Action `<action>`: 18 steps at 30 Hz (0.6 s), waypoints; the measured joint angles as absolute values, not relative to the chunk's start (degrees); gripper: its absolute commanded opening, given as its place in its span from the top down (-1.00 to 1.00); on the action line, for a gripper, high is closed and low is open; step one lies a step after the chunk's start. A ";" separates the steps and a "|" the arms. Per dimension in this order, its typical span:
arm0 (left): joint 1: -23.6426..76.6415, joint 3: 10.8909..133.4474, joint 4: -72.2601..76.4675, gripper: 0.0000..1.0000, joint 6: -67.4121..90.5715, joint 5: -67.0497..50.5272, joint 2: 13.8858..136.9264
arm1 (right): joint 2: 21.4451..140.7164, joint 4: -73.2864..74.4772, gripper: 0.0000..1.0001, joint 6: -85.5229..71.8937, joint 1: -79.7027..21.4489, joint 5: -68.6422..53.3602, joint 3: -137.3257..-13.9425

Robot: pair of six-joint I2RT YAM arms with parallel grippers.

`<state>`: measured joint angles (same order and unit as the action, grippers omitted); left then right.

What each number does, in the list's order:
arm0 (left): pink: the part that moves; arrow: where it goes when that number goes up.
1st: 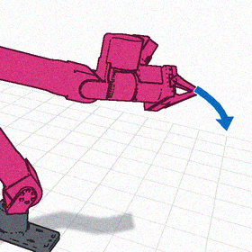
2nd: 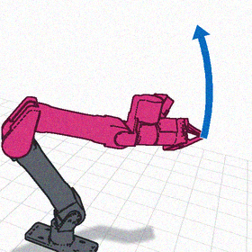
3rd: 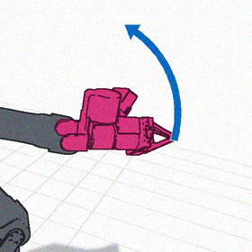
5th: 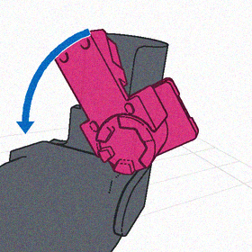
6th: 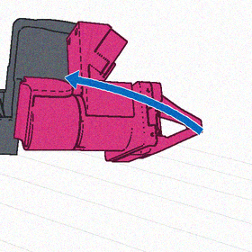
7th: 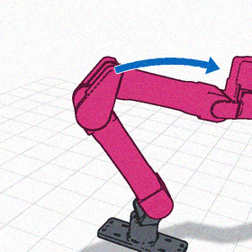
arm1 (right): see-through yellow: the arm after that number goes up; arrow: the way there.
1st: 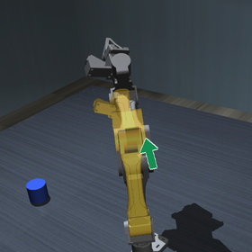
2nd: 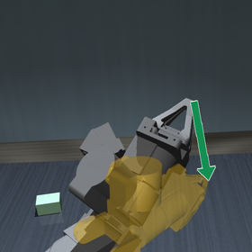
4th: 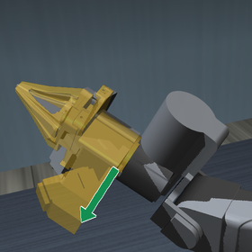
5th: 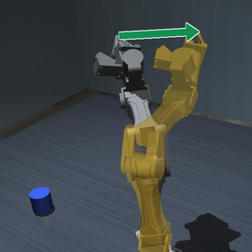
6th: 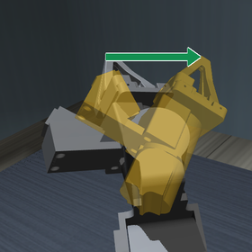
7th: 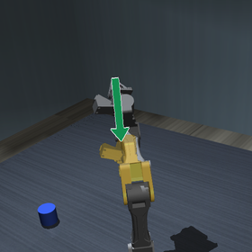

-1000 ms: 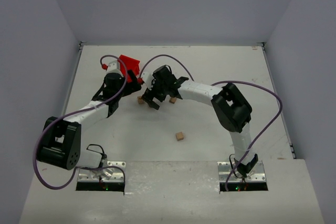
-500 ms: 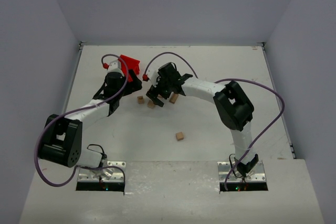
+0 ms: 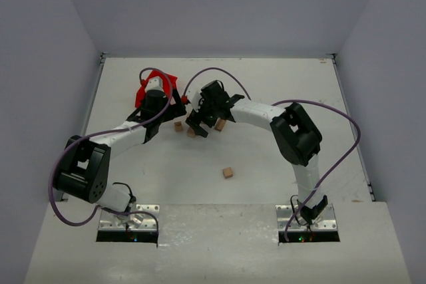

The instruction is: Build the wood block tower

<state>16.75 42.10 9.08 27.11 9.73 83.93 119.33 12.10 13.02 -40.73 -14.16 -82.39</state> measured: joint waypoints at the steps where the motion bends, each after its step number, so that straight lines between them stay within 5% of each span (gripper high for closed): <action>1: 17.02 42.34 8.79 -1.00 27.23 10.01 84.19 | 119.33 12.10 -0.97 13.07 -40.73 -14.11 -82.38; 18: 17.47 42.40 6.66 -1.00 28.15 11.62 84.46 | 122.79 13.06 -0.97 15.18 -38.15 -13.04 -84.81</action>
<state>17.47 42.40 6.66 28.15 11.62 84.46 122.79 13.06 15.18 -38.15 -13.04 -84.81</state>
